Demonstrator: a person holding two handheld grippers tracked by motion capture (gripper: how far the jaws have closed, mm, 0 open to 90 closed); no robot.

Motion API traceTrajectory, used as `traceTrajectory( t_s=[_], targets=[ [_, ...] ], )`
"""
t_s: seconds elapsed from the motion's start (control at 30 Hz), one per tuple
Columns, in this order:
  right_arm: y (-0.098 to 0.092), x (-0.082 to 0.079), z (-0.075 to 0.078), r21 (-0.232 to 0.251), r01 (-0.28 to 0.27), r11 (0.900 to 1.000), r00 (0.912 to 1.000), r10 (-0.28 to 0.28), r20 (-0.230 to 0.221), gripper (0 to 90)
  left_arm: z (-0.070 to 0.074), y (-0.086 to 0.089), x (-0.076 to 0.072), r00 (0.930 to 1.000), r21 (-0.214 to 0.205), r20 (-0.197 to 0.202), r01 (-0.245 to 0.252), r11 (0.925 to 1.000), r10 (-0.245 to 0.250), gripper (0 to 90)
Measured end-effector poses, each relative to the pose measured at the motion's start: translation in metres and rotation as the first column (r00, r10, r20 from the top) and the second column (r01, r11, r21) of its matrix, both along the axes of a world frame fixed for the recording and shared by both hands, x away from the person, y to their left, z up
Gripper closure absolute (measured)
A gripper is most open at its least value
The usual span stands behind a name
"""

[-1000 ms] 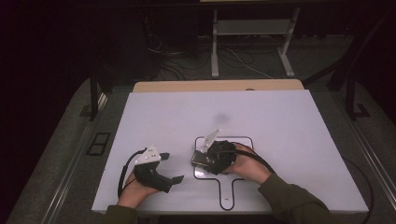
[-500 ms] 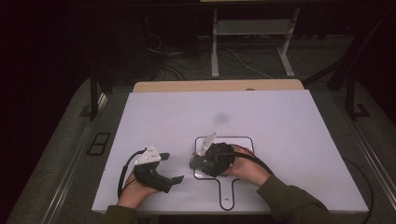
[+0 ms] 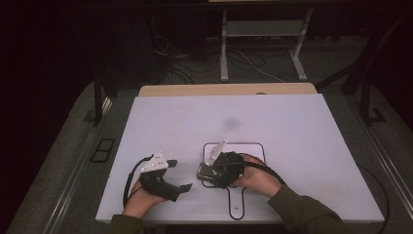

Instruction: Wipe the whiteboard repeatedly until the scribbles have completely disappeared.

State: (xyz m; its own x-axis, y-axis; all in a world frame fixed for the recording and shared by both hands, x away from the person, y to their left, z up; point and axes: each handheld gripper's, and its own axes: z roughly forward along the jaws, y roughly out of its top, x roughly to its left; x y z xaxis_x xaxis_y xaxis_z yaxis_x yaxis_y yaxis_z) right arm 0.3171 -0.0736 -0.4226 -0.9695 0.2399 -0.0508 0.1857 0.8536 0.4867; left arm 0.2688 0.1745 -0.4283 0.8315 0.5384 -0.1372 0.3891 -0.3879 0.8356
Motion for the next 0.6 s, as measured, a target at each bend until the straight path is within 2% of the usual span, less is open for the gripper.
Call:
traceTrajectory(
  t_s=[0.07,0.13,0.6],
  targets=[
    [0.0,0.001,0.0,0.0,0.006,1.0,0.9999,-0.006,-0.009,38.8,0.0,0.0,0.0,1.0,0.0,0.0,0.0,1.0,0.0,0.0],
    [0.0,0.002,0.0,0.001,0.014,0.9999,0.9999,-0.014,0.002,38.8,0.0,0.0,0.0,1.0,0.0,0.0,-0.001,1.0,0.001,0.0],
    [-0.004,0.033,-0.002,0.008,0.085,0.9963,0.9962,-0.085,0.018,38.8,-0.001,0.0,0.0,1.0,-0.003,-0.004,-0.005,1.0,0.005,0.0]
  ],
)
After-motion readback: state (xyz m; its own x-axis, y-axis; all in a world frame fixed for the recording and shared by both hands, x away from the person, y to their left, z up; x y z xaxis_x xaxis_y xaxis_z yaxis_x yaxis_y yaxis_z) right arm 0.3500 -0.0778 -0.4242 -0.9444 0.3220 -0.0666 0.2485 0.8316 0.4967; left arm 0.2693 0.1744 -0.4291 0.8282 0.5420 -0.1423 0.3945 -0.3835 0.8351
